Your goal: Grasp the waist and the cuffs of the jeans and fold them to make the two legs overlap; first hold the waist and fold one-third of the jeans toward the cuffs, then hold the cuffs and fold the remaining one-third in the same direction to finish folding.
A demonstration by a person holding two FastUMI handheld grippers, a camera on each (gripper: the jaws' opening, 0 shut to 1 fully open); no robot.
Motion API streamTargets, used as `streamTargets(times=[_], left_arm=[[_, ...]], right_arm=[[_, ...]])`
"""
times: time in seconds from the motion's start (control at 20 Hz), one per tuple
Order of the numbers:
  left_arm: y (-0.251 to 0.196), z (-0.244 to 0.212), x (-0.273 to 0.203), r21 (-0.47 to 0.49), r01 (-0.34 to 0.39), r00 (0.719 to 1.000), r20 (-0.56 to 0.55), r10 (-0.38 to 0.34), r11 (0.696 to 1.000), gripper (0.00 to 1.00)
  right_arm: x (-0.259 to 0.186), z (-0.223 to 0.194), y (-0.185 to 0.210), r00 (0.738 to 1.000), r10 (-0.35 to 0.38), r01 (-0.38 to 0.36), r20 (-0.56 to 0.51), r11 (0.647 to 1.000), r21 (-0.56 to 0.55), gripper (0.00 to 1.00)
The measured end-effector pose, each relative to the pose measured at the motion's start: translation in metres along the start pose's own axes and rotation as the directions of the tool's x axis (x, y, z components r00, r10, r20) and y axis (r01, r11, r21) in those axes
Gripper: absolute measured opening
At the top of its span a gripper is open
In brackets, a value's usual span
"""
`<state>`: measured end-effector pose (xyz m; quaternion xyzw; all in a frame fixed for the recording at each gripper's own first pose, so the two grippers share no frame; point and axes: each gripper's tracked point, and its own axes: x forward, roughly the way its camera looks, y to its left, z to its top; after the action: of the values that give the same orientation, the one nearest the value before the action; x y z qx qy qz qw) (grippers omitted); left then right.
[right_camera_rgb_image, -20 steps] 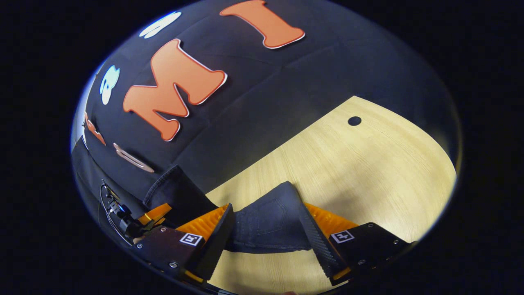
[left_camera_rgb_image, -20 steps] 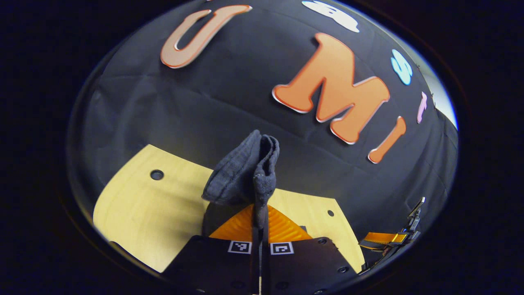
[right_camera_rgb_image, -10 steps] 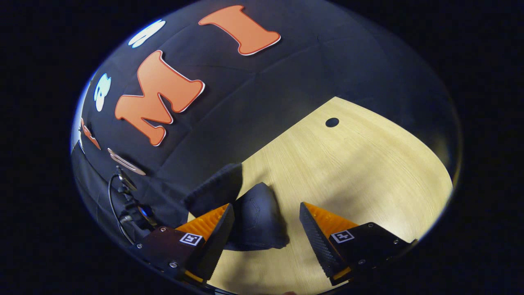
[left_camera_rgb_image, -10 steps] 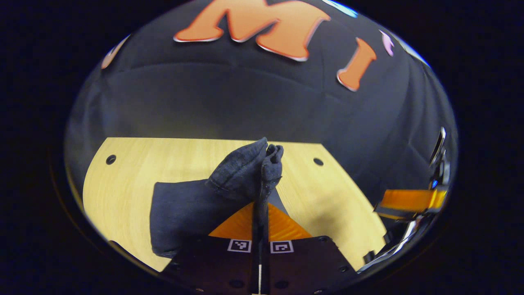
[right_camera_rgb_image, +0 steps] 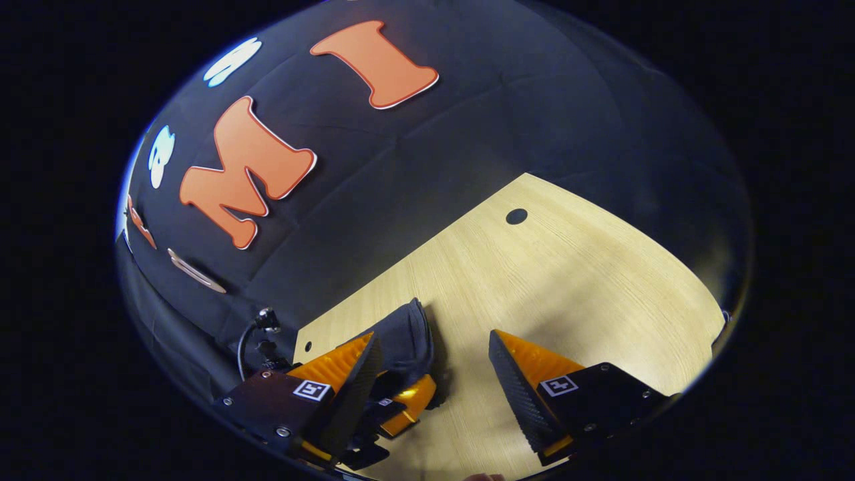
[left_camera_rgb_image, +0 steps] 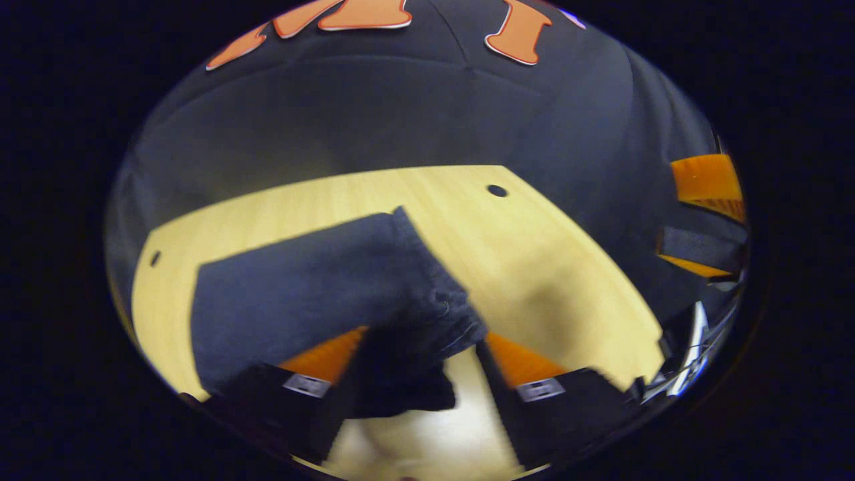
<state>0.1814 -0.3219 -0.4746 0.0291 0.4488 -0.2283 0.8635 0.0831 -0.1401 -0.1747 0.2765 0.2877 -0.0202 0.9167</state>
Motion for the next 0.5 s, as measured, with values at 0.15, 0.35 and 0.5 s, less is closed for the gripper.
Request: streamTargets(times=[0.15, 0.35, 0.5], left_arm=[[-0.012, 0.02, -0.033, 0.008, 0.072, 0.994, 0.086, -0.073, 0.997, 0.99], [0.018, 0.059, -0.117, -0.002, 0.047, 0.967, 0.252, -0.045, 0.999, 0.98], [0.072, 0.079, -0.18, -0.028, -0.065, 0.924, 0.376, 0.071, 0.997, 0.98]], right_arm=[[-0.008, -0.005, 0.009, 1.0, 0.011, -0.011, 0.002, 1.0, -0.012, 0.98], [-0.022, -0.017, 0.036, 1.0, 0.013, -0.01, 0.026, 0.996, -0.091, 0.98], [-0.038, -0.027, 0.066, 0.997, 0.018, -0.004, 0.074, 0.983, -0.183, 0.98]])
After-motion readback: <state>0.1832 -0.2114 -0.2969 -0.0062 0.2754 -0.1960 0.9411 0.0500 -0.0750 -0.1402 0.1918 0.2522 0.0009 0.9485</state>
